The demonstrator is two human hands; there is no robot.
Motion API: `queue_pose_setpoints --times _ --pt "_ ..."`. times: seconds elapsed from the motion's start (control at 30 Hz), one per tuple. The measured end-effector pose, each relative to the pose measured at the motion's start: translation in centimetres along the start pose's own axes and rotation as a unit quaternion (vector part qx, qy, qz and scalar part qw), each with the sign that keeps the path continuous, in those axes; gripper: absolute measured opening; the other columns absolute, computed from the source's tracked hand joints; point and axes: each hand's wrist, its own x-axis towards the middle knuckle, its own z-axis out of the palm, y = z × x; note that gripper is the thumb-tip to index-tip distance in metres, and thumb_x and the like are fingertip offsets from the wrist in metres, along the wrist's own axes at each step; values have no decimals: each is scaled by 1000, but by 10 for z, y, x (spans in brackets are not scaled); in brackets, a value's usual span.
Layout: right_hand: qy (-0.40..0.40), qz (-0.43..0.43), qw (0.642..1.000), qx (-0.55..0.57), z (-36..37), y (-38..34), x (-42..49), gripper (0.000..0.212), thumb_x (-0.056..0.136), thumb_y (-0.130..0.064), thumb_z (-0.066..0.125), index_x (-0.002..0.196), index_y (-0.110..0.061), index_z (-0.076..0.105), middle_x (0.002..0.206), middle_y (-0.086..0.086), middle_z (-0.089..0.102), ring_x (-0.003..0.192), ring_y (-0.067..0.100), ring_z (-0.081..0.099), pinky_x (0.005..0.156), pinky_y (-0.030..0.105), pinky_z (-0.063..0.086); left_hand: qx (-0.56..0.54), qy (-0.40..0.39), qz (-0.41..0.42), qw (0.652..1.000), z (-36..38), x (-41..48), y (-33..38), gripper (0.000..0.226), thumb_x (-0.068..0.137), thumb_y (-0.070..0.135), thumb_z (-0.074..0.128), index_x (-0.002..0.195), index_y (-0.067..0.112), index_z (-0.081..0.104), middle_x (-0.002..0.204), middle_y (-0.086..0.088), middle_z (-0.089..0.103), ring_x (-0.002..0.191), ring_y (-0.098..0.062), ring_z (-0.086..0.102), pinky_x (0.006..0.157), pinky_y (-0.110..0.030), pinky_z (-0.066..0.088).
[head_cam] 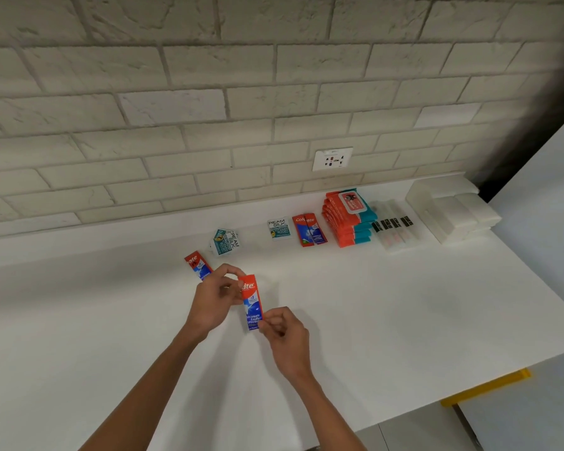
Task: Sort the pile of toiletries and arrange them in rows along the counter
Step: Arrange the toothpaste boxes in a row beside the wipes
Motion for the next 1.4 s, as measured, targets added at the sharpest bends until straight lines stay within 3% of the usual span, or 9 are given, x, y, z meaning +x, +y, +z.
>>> queue_pose_setpoints --times 0.13,0.37,0.67,0.77,0.87,1.0,1.13,1.27,1.4 --pt "31 16 999 31 -30 -7 18 16 92 -12 82 101 -20 72 96 -11 80 94 15 77 83 31 63 -64 15 -4 998 38 7 22 16 97 14 68 112 21 65 89 0 78 88 -14 77 71 -28 64" --pt "68 0 996 50 -91 -21 60 15 95 -11 80 103 -21 73 98 -10 80 95 12 77 84 27 62 -46 -4 -44 998 113 27 33 18 91 23 75 106 19 69 100 -8 77 95 -24 76 78 -47 65" --pt "52 -40 997 30 -154 -12 119 10 99 -17 76 104 -24 73 97 -10 80 93 15 77 80 29 63 -31 34 -54 997 182 68 47 22 88 23 78 107 15 69 101 -4 77 101 -21 74 77 -42 66" --pt "53 -75 995 -42 -170 3 140 3 104 -22 68 104 -24 71 96 -13 78 91 12 75 79 29 61 -25 70 -51 996 197 86 53 15 93 17 76 104 12 67 97 -4 76 94 -15 74 71 -34 65" --pt "31 -131 966 -220 -184 27 160 9 104 -19 62 107 -28 65 104 -15 74 99 9 69 87 30 59 -5 96 -66 993 205 109 53 13 94 14 74 105 9 67 97 -6 76 88 -17 76 74 -37 65" --pt "-10 -195 875 -444 -202 64 179 29 108 -30 53 134 -24 62 143 -2 64 137 18 56 117 41 46 31 109 -80 990 212 147 48 15 93 9 74 107 8 69 98 -7 76 86 -21 76 74 -35 65" --pt "-42 -218 844 -489 -210 72 179 43 111 -38 37 149 -24 50 164 -2 45 156 17 34 131 42 26 80 100 -99 987 215 183 44 11 91 5 72 100 11 69 102 -10 75 89 -26 76 77 -40 65" --pt "-51 -227 829 -509 -214 68 182 44 109 -38 34 150 -25 47 164 -1 44 157 19 32 131 42 23 144 97 -99 980 228 214 44 19 90 -3 69 81 14 66 95 -10 70 93 -28 71 80 -48 64" --pt "-47 -237 829 -505 -216 66 183 40 108 -36 37 145 -25 50 160 0 47 154 20 36 130 42 25 183 86 -105 974 238 232 48 12 89 -8 61 84 1 67 85 -9 65 85 -28 67 63 -41 60"
